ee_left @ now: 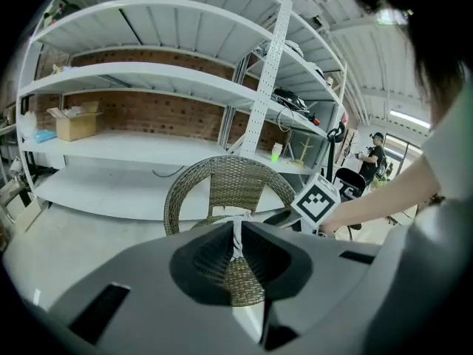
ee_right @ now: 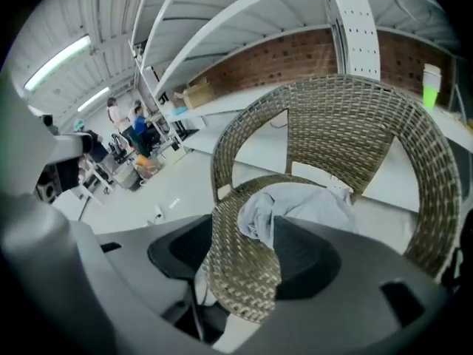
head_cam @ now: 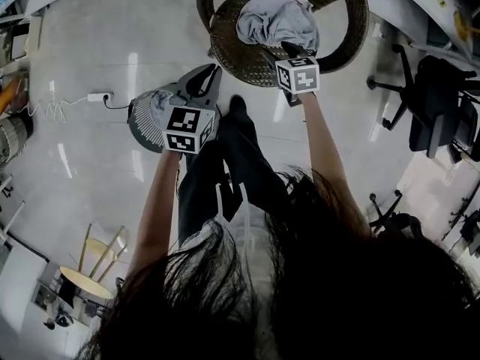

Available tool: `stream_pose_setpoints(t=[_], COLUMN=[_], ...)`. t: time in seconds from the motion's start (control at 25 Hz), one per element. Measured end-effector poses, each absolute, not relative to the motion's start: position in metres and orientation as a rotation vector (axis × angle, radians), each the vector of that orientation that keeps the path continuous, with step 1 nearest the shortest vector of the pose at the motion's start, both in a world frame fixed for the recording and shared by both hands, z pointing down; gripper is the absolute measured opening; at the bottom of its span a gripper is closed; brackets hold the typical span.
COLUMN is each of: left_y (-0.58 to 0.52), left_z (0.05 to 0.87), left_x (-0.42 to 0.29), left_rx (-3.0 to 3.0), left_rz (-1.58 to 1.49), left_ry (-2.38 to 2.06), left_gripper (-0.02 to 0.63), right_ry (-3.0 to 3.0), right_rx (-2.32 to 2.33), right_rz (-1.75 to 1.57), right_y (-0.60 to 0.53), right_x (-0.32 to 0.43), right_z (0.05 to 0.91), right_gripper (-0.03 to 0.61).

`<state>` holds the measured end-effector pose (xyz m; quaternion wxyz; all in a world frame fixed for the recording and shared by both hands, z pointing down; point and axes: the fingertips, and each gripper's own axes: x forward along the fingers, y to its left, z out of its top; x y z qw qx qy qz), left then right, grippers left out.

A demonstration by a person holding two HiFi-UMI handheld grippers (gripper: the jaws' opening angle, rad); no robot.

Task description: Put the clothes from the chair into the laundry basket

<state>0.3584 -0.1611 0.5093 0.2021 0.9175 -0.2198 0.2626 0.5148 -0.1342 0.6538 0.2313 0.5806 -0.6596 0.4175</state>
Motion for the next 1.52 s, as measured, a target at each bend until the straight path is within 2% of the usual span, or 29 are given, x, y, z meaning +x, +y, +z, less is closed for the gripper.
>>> stream_pose_setpoints(t=[0.24,0.6,1.04,1.08,1.12,1.16,1.52], left_y=[-0.169,-0.185,-0.194,-0.194,-0.193,-0.193,-0.19], left_z=[0.556,0.606,0.628,0.628,0.627,0.625,0.585], left_x=[0.374,0.367,0.336,0.334,0.333,0.331,0.311], left_rx=[2.533,2.453,2.378,2.376,2.376,2.377,2.414], left_rz=[0.809,0.866,0.887,0.886,0.885,0.882,0.811], left_ry=[-0.561,-0.577,-0.664,-0.669,-0.673,-0.677,-0.731], left_gripper=[0.031,0.031,0.031,0.031,0.031,0.031,0.031], right_ry=[-1.68,-1.566,-1.524,-1.497,-1.456,-1.413,-1.511], right_rx=[1.403,1.199,1.247,1.263,1.295,1.342,1.714], right_rz=[1.007,0.901,1.057,1.086,1.117,1.15,1.533], right_y=[-0.144,-0.154,-0.161,-0.158,-0.155,-0.153,-0.149], right_x=[0.544,0.547,0.562,0.565,0.57,0.577,0.564], right_z=[0.724,0.82,0.858,0.858,0.856,0.854,0.789], right_gripper=[0.275,0.293,0.29,0.273,0.201,0.078,0.071])
